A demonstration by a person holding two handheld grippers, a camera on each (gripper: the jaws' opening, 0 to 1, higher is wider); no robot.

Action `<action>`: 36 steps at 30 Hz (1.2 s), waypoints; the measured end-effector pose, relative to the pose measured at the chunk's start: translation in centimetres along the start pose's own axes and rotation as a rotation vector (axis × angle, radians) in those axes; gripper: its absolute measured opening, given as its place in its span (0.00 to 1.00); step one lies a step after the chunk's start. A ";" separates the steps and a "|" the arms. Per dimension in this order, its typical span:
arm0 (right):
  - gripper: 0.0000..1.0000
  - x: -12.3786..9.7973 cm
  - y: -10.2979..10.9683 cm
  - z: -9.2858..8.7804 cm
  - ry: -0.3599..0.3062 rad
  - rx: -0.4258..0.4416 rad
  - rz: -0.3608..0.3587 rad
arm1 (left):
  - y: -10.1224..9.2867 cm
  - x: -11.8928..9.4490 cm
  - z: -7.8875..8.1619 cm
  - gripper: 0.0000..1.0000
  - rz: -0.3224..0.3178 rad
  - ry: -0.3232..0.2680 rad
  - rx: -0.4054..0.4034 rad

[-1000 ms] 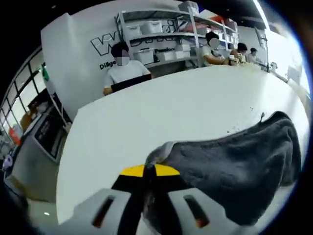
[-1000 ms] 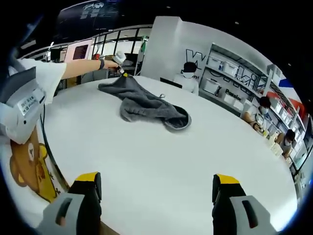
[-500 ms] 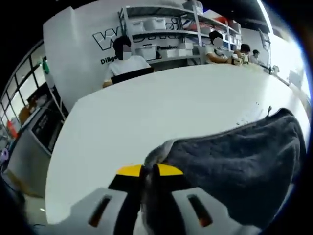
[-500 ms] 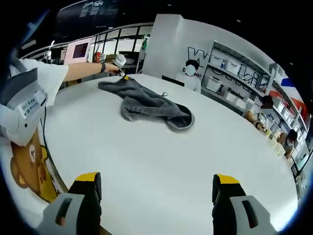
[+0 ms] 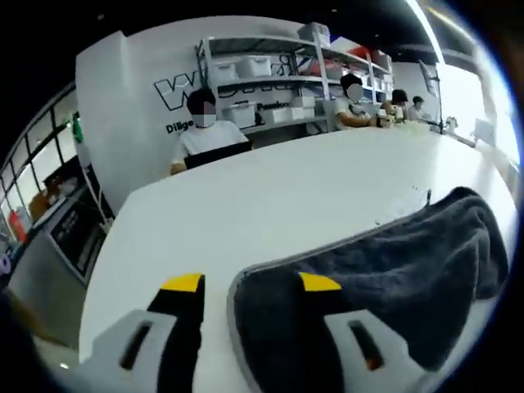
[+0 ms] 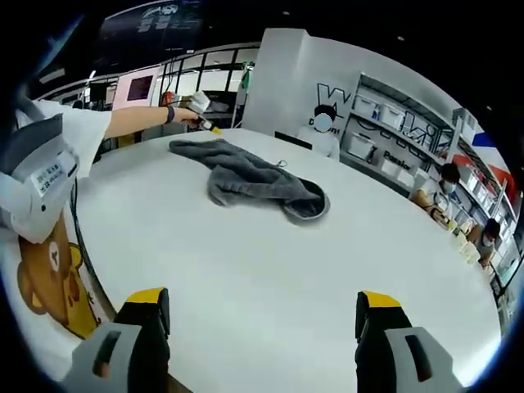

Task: Fold the towel on the table until its edges align and the towel forms a compact rectangular stack.

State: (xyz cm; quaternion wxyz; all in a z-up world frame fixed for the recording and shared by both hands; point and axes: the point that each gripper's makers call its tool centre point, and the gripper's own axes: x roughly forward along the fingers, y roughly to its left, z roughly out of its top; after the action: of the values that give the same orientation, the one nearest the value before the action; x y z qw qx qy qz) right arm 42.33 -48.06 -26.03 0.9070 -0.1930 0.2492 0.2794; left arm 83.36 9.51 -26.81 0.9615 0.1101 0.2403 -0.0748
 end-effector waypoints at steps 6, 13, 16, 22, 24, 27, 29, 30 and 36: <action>0.99 -0.1 0.2 0.2 -0.021 -0.007 0.015 | -2.0 -2.4 -0.5 0.73 -0.055 0.000 0.068; 0.99 -0.4 0.7 0.6 -0.045 -0.022 0.030 | -4.0 -5.7 -1.6 0.86 -0.120 -0.016 0.072; 0.99 -0.6 0.9 0.7 -0.056 -0.029 0.035 | -4.5 -6.8 -2.0 0.89 -0.139 -0.027 0.061; 0.99 -1.0 1.3 0.8 -0.071 -0.032 0.038 | -5.7 -9.2 -3.1 0.96 -0.180 -0.040 0.055; 0.99 -1.1 1.4 0.7 -0.074 -0.033 0.040 | -6.3 -10.1 -3.5 0.99 -0.204 -0.043 0.063; 0.99 -1.0 1.5 0.6 -0.076 -0.033 0.044 | -7.5 -11.5 -4.0 0.99 -0.238 -0.055 0.062; 0.99 -1.0 1.7 0.6 -0.080 -0.033 0.047 | -8.5 -12.7 -4.2 0.99 -0.270 -0.076 0.059; 0.99 -1.0 1.7 0.6 -0.081 -0.032 0.048 | -9.0 -13.4 -4.4 0.99 -0.278 -0.085 0.048; 0.99 -0.8 2.4 0.7 -0.093 -0.038 0.064 | -12.8 -18.5 -6.2 0.99 -0.346 -0.136 0.079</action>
State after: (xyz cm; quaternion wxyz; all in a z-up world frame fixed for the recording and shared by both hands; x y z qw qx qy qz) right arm 40.59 -46.20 -25.48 0.9044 -0.1889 0.2075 0.3214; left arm 61.90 0.36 -25.56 0.9433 0.0992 0.1871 -0.2558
